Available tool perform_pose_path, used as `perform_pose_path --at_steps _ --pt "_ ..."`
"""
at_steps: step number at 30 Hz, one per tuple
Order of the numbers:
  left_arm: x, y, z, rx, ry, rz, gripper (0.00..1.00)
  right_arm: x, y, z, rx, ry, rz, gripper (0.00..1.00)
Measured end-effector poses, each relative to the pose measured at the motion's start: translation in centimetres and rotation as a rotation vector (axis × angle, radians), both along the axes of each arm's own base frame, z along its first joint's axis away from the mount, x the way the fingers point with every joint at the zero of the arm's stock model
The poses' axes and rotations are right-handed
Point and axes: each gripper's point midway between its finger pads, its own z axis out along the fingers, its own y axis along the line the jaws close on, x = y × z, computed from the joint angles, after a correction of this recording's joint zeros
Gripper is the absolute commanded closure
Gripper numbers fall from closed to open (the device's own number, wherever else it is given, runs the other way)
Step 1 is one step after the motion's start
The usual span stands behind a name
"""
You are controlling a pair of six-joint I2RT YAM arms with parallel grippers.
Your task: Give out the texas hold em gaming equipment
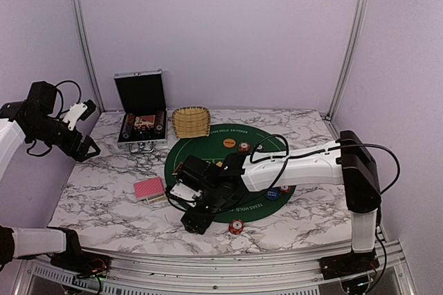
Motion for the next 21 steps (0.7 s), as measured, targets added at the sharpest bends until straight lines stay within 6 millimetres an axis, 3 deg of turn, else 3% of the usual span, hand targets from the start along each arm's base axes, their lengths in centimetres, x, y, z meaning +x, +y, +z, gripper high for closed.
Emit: perform_pose_path --at_steps 15,21 --pt "-0.1 0.0 0.1 0.000 0.002 0.000 0.01 -0.1 0.5 -2.9 -0.040 0.028 0.005 0.39" --pt "-0.1 0.0 0.1 0.000 0.002 0.000 0.01 0.0 0.7 -2.7 -0.035 0.025 0.006 0.47"
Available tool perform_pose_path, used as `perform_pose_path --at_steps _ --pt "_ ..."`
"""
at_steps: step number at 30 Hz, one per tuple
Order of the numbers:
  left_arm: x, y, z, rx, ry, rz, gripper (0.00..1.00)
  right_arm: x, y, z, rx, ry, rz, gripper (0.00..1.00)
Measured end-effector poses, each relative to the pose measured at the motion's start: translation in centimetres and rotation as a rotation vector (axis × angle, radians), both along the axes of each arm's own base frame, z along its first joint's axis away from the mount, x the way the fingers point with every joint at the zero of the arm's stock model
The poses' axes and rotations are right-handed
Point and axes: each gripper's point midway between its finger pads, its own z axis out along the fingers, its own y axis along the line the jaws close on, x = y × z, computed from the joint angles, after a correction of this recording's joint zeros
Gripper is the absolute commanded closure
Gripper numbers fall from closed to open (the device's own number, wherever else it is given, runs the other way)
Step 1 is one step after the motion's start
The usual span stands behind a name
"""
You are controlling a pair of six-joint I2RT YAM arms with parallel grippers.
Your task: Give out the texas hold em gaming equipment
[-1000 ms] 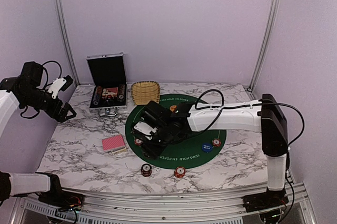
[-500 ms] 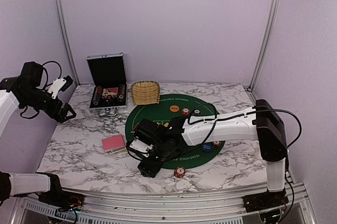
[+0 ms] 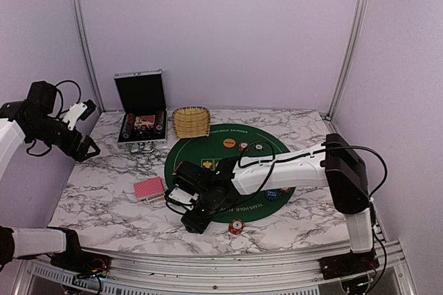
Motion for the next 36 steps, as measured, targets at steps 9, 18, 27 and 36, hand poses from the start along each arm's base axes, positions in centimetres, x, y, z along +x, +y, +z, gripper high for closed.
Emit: perform_pose_path --at_steps 9,18,27,36 --pt "0.02 0.01 0.09 0.000 -0.002 0.000 0.01 -0.03 0.16 0.14 0.004 -0.004 0.002 0.55" --pt "0.12 0.01 0.46 0.001 -0.012 0.000 0.01 -0.27 0.59 0.49 0.011 -0.012 0.013 0.67" --pt "0.12 0.01 0.46 0.001 -0.012 0.000 0.01 -0.21 0.58 0.40 0.007 -0.016 0.011 0.82" --pt "0.12 0.01 0.46 0.001 -0.012 0.000 0.01 0.19 0.45 0.62 -0.003 -0.036 0.002 0.91"
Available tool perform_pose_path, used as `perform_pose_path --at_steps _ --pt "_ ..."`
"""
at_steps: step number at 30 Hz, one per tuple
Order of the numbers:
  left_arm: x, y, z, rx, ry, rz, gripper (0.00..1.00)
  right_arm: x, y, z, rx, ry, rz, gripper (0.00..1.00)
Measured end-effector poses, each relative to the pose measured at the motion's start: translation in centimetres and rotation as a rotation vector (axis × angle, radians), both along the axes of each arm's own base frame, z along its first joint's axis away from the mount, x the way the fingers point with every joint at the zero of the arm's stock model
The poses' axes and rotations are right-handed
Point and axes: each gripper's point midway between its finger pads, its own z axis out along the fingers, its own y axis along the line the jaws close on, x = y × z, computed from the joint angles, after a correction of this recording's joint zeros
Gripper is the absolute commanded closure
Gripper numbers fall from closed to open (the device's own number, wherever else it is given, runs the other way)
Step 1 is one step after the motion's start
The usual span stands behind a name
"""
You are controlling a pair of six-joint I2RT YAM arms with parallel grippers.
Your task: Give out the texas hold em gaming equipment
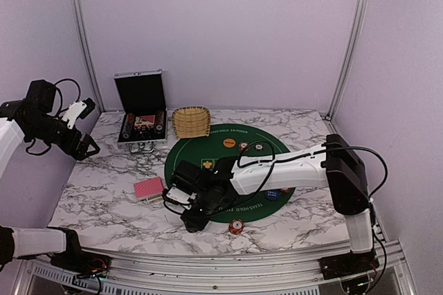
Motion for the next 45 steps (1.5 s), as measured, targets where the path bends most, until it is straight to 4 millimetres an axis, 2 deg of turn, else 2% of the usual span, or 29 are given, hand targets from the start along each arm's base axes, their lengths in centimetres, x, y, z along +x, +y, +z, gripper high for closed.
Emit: perform_pose_path --at_steps 4,9,13,17,26,30,34,40,45 --pt "0.0 0.0 0.0 0.000 0.000 0.000 0.01 0.2 0.0 0.6 0.005 -0.011 -0.008 0.92" --pt "0.0 0.0 0.0 0.001 0.000 0.000 0.01 0.6 -0.3 3.0 0.045 -0.017 -0.032 0.94" --pt "0.0 0.0 0.0 0.001 -0.001 0.000 0.01 1.2 -1.8 4.8 0.068 -0.022 -0.067 0.94" --pt "0.0 0.0 0.0 0.003 -0.002 -0.003 0.01 2.6 -5.3 4.6 0.043 -0.013 -0.140 0.94" --pt "0.0 0.0 0.0 0.003 -0.002 -0.003 0.01 5.7 -17.1 -0.4 -0.143 0.018 -0.366 0.95" --pt "0.0 0.0 0.0 0.003 -0.002 -0.003 0.01 6.5 -20.1 -1.1 -0.173 0.024 -0.433 0.95" --pt "0.0 0.0 0.0 0.002 -0.002 -0.004 0.01 7.2 -20.8 -1.1 -0.166 0.012 -0.460 0.91" --pt "0.0 0.0 0.0 0.003 -0.002 -0.004 0.01 7.5 -20.7 -1.1 -0.151 0.004 -0.465 0.60" --pt "0.0 0.0 0.0 0.006 -0.004 -0.009 0.01 7.6 -20.7 -1.1 -0.151 0.000 -0.467 0.52"
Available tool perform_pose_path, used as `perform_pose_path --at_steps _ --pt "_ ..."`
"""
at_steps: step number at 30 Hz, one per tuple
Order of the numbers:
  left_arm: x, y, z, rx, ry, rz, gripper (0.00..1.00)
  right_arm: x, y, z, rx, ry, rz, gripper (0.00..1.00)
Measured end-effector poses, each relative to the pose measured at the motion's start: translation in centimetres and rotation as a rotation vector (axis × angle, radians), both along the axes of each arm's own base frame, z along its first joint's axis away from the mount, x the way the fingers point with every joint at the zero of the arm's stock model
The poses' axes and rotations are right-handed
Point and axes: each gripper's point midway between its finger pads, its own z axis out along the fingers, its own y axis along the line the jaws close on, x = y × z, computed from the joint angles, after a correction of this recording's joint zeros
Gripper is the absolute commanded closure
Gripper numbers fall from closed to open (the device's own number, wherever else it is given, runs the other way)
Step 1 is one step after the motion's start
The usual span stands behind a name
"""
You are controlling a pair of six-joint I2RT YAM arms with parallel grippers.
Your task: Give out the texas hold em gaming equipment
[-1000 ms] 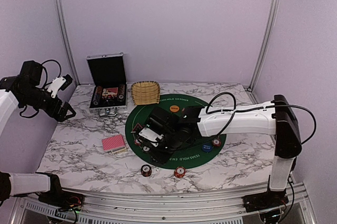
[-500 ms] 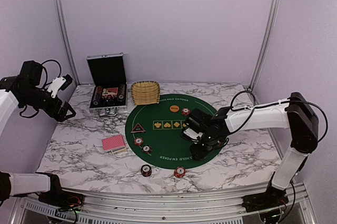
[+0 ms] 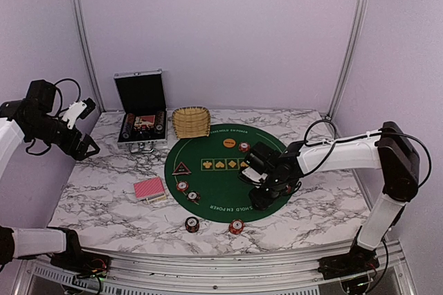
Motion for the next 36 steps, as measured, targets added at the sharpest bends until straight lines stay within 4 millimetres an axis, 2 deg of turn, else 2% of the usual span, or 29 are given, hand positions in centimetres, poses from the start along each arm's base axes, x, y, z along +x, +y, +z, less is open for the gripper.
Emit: perform_pose_path --at_steps 4,11,15,20,25,30,36 --pt "0.0 0.0 0.0 0.004 -0.002 -0.006 0.01 0.1 -0.1 0.0 -0.004 -0.004 -0.002 0.47" --pt "-0.1 0.0 -0.1 0.008 -0.001 -0.013 0.01 0.4 0.0 0.5 -0.008 -0.013 -0.004 0.48" --pt "-0.3 -0.1 -0.5 0.009 0.007 -0.028 0.01 1.1 0.8 1.9 0.016 -0.035 -0.008 0.44" --pt "-0.7 -0.7 -1.6 -0.001 0.035 -0.060 0.01 2.4 2.6 4.4 0.078 -0.077 -0.014 0.36" --pt "-1.3 -2.2 -3.5 -0.008 0.094 -0.130 0.01 3.1 4.5 6.5 0.154 -0.096 -0.017 0.29" --pt "-2.0 -4.3 -6.4 0.002 0.184 -0.225 0.01 3.5 6.7 8.6 0.237 -0.099 -0.009 0.29" --pt "-1.8 -6.7 -9.0 0.048 0.243 -0.327 0.01 3.6 8.5 8.9 0.276 -0.092 -0.002 0.19"
